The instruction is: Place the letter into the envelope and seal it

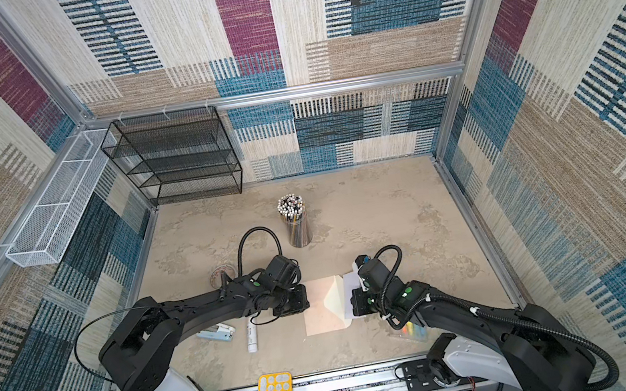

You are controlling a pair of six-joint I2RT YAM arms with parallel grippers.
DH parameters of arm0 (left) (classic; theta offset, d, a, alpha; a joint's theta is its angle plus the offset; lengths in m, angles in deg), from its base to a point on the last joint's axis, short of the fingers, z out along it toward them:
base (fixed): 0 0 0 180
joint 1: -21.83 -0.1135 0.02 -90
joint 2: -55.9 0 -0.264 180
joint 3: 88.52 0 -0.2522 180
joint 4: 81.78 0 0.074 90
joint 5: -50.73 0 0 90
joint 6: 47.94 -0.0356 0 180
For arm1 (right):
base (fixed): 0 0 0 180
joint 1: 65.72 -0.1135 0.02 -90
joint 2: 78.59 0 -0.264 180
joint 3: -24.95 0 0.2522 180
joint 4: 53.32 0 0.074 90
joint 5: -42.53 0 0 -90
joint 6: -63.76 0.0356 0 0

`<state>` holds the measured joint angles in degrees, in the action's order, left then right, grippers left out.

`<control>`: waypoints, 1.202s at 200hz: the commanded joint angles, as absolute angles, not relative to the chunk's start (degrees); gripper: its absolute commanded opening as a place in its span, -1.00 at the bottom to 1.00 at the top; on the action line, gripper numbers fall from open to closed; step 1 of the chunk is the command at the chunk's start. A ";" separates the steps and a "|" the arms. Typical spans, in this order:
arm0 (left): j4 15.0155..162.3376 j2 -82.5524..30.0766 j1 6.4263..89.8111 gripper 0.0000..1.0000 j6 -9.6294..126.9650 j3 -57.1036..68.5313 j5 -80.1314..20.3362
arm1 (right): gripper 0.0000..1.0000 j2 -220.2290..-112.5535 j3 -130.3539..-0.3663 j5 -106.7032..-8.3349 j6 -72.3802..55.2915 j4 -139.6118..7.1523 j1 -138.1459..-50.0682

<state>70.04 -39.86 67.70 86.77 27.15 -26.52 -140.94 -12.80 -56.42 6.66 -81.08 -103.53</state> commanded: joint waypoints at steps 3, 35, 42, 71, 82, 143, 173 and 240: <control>69.35 -40.82 67.62 -0.76 84.58 26.57 -26.57 | -1.00 -141.16 -12.90 -55.94 5.16 -79.66 -103.46; 69.69 -41.89 67.62 -0.77 84.74 26.82 -26.09 | -1.00 -142.13 -12.98 -55.77 4.30 -79.61 -103.52; 69.70 -42.14 67.61 -0.78 84.77 26.86 -26.09 | -1.00 -142.31 -13.02 -55.81 4.18 -79.62 -103.51; 69.79 -42.78 67.58 -0.78 84.75 26.97 -25.76 | -1.00 -143.17 -13.24 -55.73 3.64 -79.71 -103.50; 69.86 -43.01 67.59 -0.79 84.77 27.00 -25.65 | -1.00 -143.41 -13.21 -55.65 3.50 -79.56 -103.45; 69.81 -44.12 67.62 -0.80 84.69 26.78 -25.39 | -1.00 -144.63 -12.63 -56.21 3.11 -78.56 -103.46; 69.84 -44.55 67.53 -0.81 84.61 26.74 -25.29 | -1.00 -145.34 -12.53 -57.22 3.04 -78.04 -103.53; 69.36 -44.74 67.52 -0.81 84.33 26.48 -25.04 | -1.00 -143.27 -13.93 -56.89 3.45 -80.12 -103.52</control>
